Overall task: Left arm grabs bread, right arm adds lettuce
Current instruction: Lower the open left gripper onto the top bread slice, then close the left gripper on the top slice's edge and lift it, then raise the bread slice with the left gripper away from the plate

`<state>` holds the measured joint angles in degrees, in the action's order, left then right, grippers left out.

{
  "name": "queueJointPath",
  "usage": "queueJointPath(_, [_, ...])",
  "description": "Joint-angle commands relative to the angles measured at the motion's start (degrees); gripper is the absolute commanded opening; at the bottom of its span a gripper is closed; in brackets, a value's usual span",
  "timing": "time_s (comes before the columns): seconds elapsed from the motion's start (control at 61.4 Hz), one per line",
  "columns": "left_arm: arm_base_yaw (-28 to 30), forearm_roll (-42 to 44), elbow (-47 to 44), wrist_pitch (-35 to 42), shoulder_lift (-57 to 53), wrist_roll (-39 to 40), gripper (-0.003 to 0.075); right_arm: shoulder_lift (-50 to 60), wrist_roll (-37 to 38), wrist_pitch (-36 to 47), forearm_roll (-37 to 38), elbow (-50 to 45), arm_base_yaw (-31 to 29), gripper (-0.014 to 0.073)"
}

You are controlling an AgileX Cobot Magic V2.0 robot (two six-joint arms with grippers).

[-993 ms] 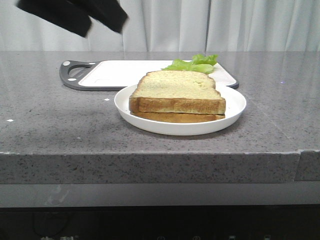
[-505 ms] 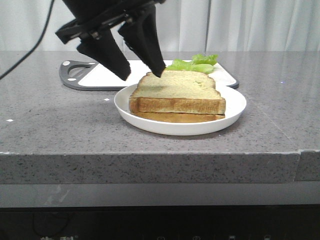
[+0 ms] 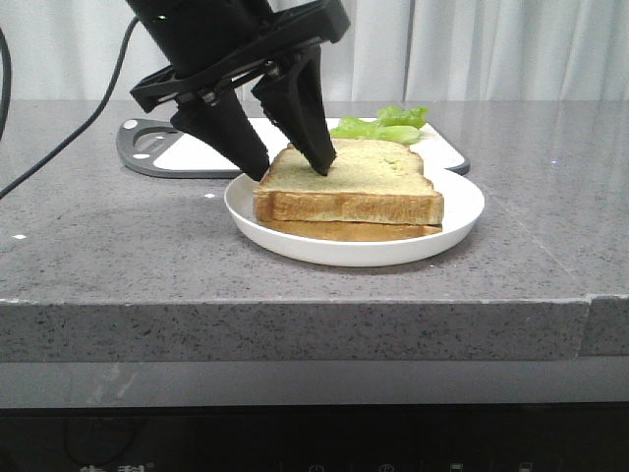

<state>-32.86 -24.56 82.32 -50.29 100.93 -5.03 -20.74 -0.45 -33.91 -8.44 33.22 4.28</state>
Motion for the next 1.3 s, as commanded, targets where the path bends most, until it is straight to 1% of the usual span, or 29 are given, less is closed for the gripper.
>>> queueJointPath(0.0, [-0.3,-1.9,1.8,2.0,-2.1,0.6,0.0407,-0.9,-0.3,4.7,0.1,1.6,-0.2,0.0479])
queueJointPath(0.179, [-0.3,-1.9,1.8,1.7,-1.4,0.6,0.0397,-0.9,-0.3,4.6,0.1,1.6,-0.2,0.0479])
queueJointPath(0.277, [-0.1,-1.9,1.8,1.7,-1.5,0.6,0.0365,-0.9,-0.3,4.5,0.1,1.6,-0.2,0.0479])
queueJointPath(0.505, [-0.1,-1.9,1.8,1.7,-1.5,0.6,0.0231,-0.9,-0.3,4.0,0.1,1.6,-0.2,0.0479])
queueJointPath(0.667, [-0.1,-1.8,1.8,1.7,-1.5,0.6,0.0100,-0.9,-0.3,4.0,0.1,1.6,-0.2,0.0479])
queueJointPath(0.846, [-0.1,-1.7,1.8,1.6,-1.7,0.6,-0.0022,-0.9,-0.3,4.0,0.1,1.6,-0.2,0.0479])
queueJointPath(1.058, [-0.1,-0.6,2.8,1.6,-5.3,0.5,-0.0020,-0.9,-0.3,4.0,0.1,1.6,-0.2,0.0479])
queueJointPath(1.286, [1.8,1.0,3.2,2.0,-14.7,0.5,-0.0020,-0.9,-0.3,4.2,0.1,1.6,-0.2,0.0479])
